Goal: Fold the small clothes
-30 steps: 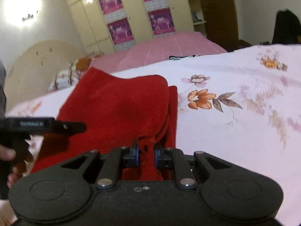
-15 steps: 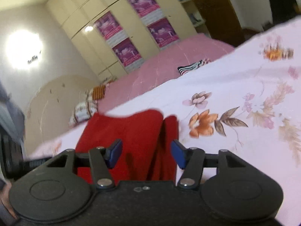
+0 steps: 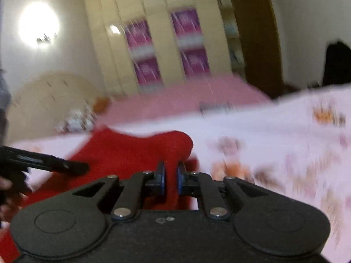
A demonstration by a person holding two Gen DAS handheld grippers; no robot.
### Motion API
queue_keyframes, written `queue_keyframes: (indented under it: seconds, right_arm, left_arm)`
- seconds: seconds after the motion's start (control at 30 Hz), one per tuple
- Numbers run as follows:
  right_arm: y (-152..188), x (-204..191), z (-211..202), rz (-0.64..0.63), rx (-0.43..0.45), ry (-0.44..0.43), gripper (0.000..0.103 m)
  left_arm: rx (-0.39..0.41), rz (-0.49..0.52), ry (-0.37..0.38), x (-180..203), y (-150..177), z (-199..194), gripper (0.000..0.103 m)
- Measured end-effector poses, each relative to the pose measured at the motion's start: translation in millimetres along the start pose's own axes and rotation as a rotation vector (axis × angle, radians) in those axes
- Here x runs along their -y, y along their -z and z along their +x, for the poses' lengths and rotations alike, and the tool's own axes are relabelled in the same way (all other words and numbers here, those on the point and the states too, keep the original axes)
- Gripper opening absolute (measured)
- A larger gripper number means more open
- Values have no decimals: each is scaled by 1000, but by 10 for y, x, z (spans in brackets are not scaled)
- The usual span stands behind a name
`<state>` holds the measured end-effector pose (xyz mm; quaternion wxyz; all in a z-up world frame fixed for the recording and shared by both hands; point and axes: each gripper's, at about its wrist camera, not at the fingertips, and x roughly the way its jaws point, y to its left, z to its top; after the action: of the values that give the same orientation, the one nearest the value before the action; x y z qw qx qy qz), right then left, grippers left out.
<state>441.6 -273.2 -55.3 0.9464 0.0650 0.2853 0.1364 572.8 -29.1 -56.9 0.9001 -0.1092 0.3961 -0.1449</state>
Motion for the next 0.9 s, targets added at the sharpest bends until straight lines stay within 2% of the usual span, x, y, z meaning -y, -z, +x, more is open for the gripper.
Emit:
queue_keyframes:
  seconds: [0.03, 0.13, 0.2, 0.27, 0.33, 0.43, 0.5, 0.57, 0.63, 0.67, 0.7, 0.73, 0.77, 0.83, 0.9]
  right_arm:
    - [-5, 31, -1, 29, -2, -7, 10]
    - [-45, -44, -49, -7, -25, 22, 13]
    - [-113, -52, -157, 2, -17, 42, 28]
    - [-207, -94, -283, -16, 40, 73, 38]
    - [-255, -209, -421, -83, 58, 57, 38]
    - [-331, -529, -400, -226, 50, 35, 37]
    - [-353, -692, -293, -286, 15, 21, 37]
    - [-344, -832, -226, -332, -14, 19, 37]
    - [-307, -893, -220, -350, -46, -7, 40]
    - [-274, -893, -178, -353, -70, -1, 43]
    - [-221, -874, -41, -364, -148, 27, 41]
    - [-161, -866, 22, -368, -191, 39, 41]
    - [-141, -833, 21, -358, -166, 33, 41]
    - [-182, -805, 12, -331, -175, 26, 41]
    - [-224, -821, -78, -325, -169, 39, 38]
  left_arm:
    - [1, 10, -17, 19, -6, 2, 95]
    - [-3, 21, -23, 21, -28, -32, 97]
    - [17, -4, -21, -9, -47, -150, 97]
    - [63, -7, -23, -18, -15, -328, 97]
    - [102, 3, -42, -53, -24, -419, 97]
    - [120, -27, -72, -50, -114, -408, 97]
    - [84, -32, -73, -31, -140, -384, 97]
    - [66, 10, -52, 49, -91, -411, 97]
    - [63, 44, -71, 114, -20, -440, 97]
    - [33, 55, -83, 125, 24, -378, 97]
    - [-1, 74, -97, 134, 72, -294, 97]
    - [-9, 63, -82, 110, 126, -234, 98]
    - [-10, 47, -79, 82, 143, -218, 101]
    - [-18, 33, -82, 51, 120, -243, 102]
    - [4, 46, -92, 109, 108, -389, 96]
